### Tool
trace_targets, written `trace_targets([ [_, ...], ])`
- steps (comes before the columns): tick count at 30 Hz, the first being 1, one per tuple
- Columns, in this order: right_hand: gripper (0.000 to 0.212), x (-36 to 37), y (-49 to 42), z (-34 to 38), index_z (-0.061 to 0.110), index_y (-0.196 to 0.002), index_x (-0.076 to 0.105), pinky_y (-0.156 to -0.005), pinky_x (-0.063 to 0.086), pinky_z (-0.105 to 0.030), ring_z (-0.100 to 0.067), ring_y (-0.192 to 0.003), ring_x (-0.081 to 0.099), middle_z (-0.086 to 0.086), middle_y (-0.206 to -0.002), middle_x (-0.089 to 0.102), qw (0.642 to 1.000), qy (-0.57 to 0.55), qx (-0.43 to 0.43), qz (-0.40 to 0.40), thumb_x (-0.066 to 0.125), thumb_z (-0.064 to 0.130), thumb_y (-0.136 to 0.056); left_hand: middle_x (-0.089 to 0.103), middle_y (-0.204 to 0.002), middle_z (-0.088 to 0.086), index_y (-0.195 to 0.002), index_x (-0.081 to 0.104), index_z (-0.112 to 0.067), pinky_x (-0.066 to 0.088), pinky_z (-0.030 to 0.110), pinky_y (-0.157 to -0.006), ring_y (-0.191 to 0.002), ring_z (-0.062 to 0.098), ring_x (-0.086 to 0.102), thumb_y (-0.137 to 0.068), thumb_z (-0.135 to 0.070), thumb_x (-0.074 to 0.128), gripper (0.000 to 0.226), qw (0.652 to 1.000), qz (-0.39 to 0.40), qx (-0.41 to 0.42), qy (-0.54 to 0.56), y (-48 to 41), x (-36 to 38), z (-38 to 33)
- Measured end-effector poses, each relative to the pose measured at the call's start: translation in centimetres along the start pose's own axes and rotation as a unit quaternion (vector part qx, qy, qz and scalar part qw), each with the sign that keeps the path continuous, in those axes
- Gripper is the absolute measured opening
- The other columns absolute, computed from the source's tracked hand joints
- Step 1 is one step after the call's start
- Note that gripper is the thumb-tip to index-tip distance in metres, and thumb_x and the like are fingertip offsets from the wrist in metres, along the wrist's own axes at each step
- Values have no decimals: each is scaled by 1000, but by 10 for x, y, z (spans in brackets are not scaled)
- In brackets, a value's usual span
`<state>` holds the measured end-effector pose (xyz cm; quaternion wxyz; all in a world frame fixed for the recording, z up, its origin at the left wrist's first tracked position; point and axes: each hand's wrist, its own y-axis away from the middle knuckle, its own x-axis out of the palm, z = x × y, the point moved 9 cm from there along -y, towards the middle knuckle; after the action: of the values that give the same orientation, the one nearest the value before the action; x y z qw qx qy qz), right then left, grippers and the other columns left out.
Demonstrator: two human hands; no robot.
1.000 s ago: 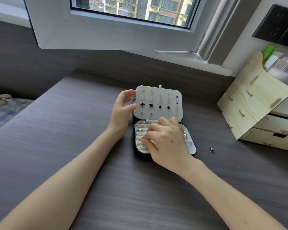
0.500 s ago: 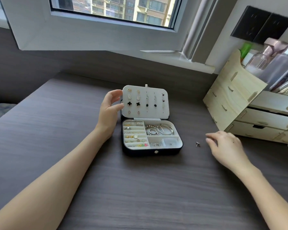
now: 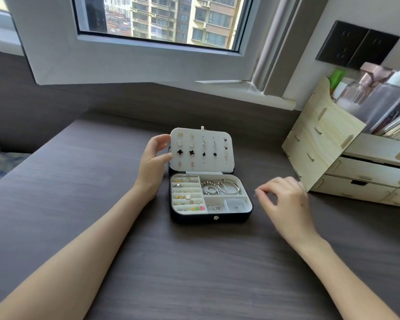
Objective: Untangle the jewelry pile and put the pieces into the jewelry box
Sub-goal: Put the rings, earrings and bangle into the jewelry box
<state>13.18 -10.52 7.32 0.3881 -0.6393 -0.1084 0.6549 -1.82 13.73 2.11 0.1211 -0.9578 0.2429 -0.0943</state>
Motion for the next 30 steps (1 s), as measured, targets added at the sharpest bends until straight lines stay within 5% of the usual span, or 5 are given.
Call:
trace_targets([
  [6, 17, 10, -16, 104, 16, -59, 65, -65, 26, -31, -19, -64, 52, 6, -63, 62, 981, -25, -181, -67, 72, 15, -75, 55, -121, -4, -121, 53, -11, 40, 10, -86, -117, 9, 47, -84, 7, 50, 41, 998, 2, -7, -56, 0, -1, 3],
  [10, 21, 30, -20, 123, 14, -53, 59, -64, 25, -30, -20, -61, 49, 5, -57, 57, 973, 7, -223, -54, 70, 13, -71, 56, -118, -8, -119, 54, -16, 36, 24, -95, -117, 10, 47, -74, -14, 50, 45, 994, 11, -21, -107, -1, -1, 10],
  [17, 27, 46, -20, 135, 17, -49, 58, -63, 24, -31, -19, -61, 47, 9, -55, 54, 954, 38, -299, 5, 61, 16, -76, 58, -123, 2, -128, 51, -12, 41, 30, -90, -100, 12, 52, -86, -4, 49, 42, 974, 0, -50, -221, -4, -4, 19],
  [26, 19, 48, -53, 88, 20, -66, 71, -65, 34, -30, -11, -67, 51, 11, -70, 66, 977, -139, -135, 86, 60, 27, -81, 52, -131, 4, -133, 44, -13, 36, 27, -86, -114, 18, 49, -87, -8, 53, 47, 970, -5, -139, -199, -15, -12, 27],
  [30, 16, 69, -89, 36, 16, -88, 73, -82, 45, -42, -19, -85, 57, 2, -90, 69, 984, -137, 27, 112, 57, 19, -90, 53, -83, 3, -88, 53, -9, 34, 28, -61, -81, 25, 48, -89, -17, 46, 11, 938, 4, -177, -297, -37, -10, 21],
])
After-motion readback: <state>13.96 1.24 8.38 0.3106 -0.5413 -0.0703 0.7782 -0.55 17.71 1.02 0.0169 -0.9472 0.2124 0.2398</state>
